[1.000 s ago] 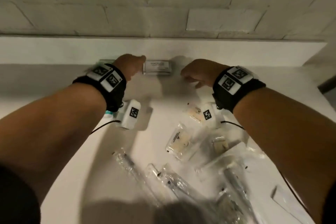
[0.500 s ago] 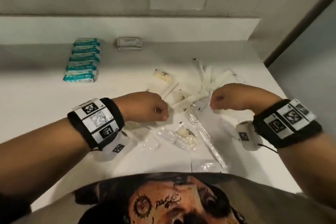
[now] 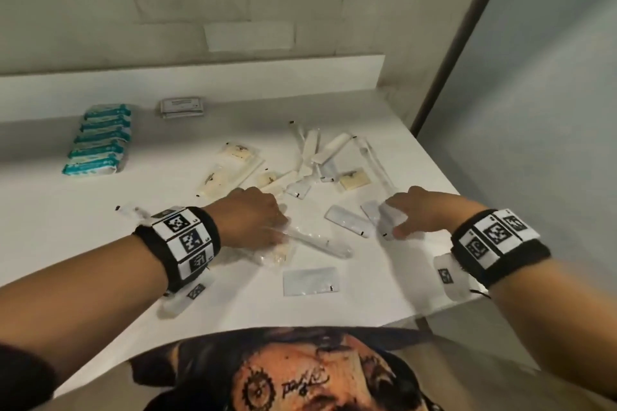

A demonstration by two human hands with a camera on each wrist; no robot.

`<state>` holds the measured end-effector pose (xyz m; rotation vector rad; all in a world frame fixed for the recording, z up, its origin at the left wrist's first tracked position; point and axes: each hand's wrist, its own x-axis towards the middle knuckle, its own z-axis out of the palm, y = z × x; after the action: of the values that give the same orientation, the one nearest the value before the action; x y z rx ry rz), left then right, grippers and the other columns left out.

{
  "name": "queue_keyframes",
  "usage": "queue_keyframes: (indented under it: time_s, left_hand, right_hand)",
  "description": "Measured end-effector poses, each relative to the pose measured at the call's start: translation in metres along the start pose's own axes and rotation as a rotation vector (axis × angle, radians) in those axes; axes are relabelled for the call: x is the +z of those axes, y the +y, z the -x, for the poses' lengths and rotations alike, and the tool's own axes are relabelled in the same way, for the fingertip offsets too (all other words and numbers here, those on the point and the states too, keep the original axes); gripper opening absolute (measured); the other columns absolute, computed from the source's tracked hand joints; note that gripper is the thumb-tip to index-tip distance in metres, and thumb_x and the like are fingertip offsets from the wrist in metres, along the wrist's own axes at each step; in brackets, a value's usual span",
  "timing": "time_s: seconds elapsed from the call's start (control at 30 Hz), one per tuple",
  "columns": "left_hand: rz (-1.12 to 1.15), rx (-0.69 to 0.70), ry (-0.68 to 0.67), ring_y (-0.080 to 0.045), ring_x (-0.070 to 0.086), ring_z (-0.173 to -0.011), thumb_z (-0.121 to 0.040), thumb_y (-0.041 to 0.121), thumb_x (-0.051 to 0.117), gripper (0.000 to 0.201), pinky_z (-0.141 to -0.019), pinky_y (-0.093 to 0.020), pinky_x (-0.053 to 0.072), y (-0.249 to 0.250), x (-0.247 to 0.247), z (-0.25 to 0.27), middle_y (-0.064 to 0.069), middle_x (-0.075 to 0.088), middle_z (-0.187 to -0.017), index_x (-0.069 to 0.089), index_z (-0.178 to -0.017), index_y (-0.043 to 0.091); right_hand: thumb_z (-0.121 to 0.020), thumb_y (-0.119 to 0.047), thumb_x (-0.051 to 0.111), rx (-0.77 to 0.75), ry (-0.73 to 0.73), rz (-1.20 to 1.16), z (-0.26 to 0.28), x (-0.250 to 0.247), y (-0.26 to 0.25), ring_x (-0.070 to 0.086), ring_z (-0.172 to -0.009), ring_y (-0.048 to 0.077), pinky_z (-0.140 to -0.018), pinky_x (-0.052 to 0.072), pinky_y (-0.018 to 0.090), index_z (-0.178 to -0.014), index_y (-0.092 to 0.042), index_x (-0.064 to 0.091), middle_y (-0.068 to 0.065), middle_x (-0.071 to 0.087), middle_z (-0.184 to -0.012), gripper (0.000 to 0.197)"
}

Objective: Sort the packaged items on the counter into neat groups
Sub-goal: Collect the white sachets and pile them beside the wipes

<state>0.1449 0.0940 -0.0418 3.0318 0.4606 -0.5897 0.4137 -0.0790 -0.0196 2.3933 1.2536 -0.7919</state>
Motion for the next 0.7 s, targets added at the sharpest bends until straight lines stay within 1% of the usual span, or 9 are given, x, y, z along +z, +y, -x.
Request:
queue_keyframes:
  time_s: [0.07, 0.13, 0.23, 0.33, 0.43, 0.5, 0.57, 0.67, 0.7]
  left_hand:
    - [-0.017, -0.08, 0.034, -0.019, 0.057, -0.097, -0.089, 0.059, 0.029, 0.051, -0.085, -0.038, 0.046, -0.003, 0.0, 0.0, 0.005, 0.063, -0.103, 0.067, -0.104, 0.028]
    - [0.087, -0.138, 0.091, -0.017, 0.057, -0.092, -0.093, 0.049, 0.037, 0.041, -0.083, -0.036, 0.046, -0.004, -0.005, -0.011, 0.004, 0.062, -0.099, 0.068, -0.098, 0.023]
    - [0.199, -0.151, 0.093, -0.021, 0.056, -0.102, -0.096, 0.033, 0.043, 0.028, -0.09, -0.039, 0.046, 0.002, -0.018, -0.041, 0.0, 0.06, -0.112, 0.065, -0.11, 0.021]
    - [0.135, -0.167, 0.043, -0.03, 0.051, -0.118, -0.096, 0.025, 0.043, 0.036, -0.1, -0.044, 0.043, 0.004, -0.025, -0.07, -0.007, 0.05, -0.135, 0.053, -0.13, 0.021]
    - [0.175, -0.289, 0.02, -0.034, 0.053, -0.116, -0.095, 0.028, 0.05, 0.047, -0.1, -0.043, 0.043, -0.003, -0.024, -0.083, -0.01, 0.04, -0.136, 0.042, -0.141, 0.027]
    - [0.223, -0.361, 0.017, -0.033, 0.055, -0.112, -0.092, 0.035, 0.055, 0.051, -0.097, -0.041, 0.045, -0.009, -0.02, -0.085, -0.01, 0.039, -0.132, 0.042, -0.141, 0.029]
    - [0.263, -0.422, 0.037, -0.032, 0.055, -0.111, -0.088, 0.04, 0.06, 0.051, -0.092, -0.039, 0.047, -0.014, -0.017, -0.084, -0.009, 0.039, -0.129, 0.044, -0.136, 0.031]
    - [0.298, -0.478, 0.08, -0.031, 0.055, -0.107, -0.084, 0.042, 0.065, 0.043, -0.088, -0.038, 0.047, -0.015, -0.015, -0.083, -0.008, 0.041, -0.123, 0.051, -0.123, 0.029]
    - [0.305, -0.489, 0.095, -0.03, 0.054, -0.106, -0.084, 0.042, 0.066, 0.04, -0.088, -0.039, 0.047, -0.014, -0.015, -0.082, -0.008, 0.042, -0.121, 0.054, -0.118, 0.026]
  right_hand:
    - [-0.079, -0.059, 0.063, 0.005, 0.081, -0.096, -0.003, 0.003, -0.001, 0.046, -0.127, 0.026, -0.098, 0.041, 0.036, -0.147, -0.029, 0.026, 0.004, 0.037, -0.145, 0.083]
    - [-0.078, -0.061, 0.062, 0.017, 0.125, -0.117, -0.008, 0.004, -0.007, 0.05, -0.121, 0.027, -0.089, 0.043, 0.033, -0.143, -0.019, 0.033, 0.008, 0.043, -0.14, 0.082]
    - [-0.077, -0.044, 0.072, -0.015, 0.14, -0.087, -0.018, 0.005, -0.025, 0.056, -0.111, 0.027, -0.076, 0.042, 0.03, -0.129, -0.008, 0.04, 0.012, 0.054, -0.126, 0.071]
    - [-0.08, -0.024, 0.074, -0.072, 0.147, -0.085, -0.026, 0.005, -0.037, 0.056, -0.113, 0.029, -0.077, 0.041, 0.029, -0.13, -0.004, 0.039, 0.014, 0.055, -0.128, 0.064]
    - [-0.084, -0.02, 0.069, -0.114, 0.163, -0.108, -0.025, 0.004, -0.036, 0.052, -0.119, 0.028, -0.084, 0.042, 0.028, -0.136, -0.006, 0.039, 0.012, 0.05, -0.137, 0.062]
    - [-0.082, -0.024, 0.071, -0.146, 0.171, -0.167, -0.024, 0.002, -0.035, 0.054, -0.112, 0.025, -0.083, 0.044, 0.028, -0.136, -0.01, 0.042, 0.009, 0.052, -0.135, 0.064]
    - [-0.077, -0.027, 0.075, -0.206, 0.163, -0.191, -0.022, 0.001, -0.042, 0.056, -0.098, 0.022, -0.075, 0.045, 0.027, -0.13, -0.013, 0.046, 0.006, 0.057, -0.125, 0.062]
    - [-0.075, -0.031, 0.076, -0.254, 0.117, -0.035, -0.025, 0.008, -0.059, 0.058, -0.104, 0.024, -0.075, 0.044, 0.028, -0.126, -0.01, 0.049, 0.006, 0.058, -0.12, 0.061]
    - [-0.076, -0.031, 0.076, -0.255, 0.108, 0.016, -0.026, 0.01, -0.065, 0.059, -0.101, 0.025, -0.075, 0.045, 0.028, -0.122, -0.008, 0.051, 0.007, 0.06, -0.117, 0.057]
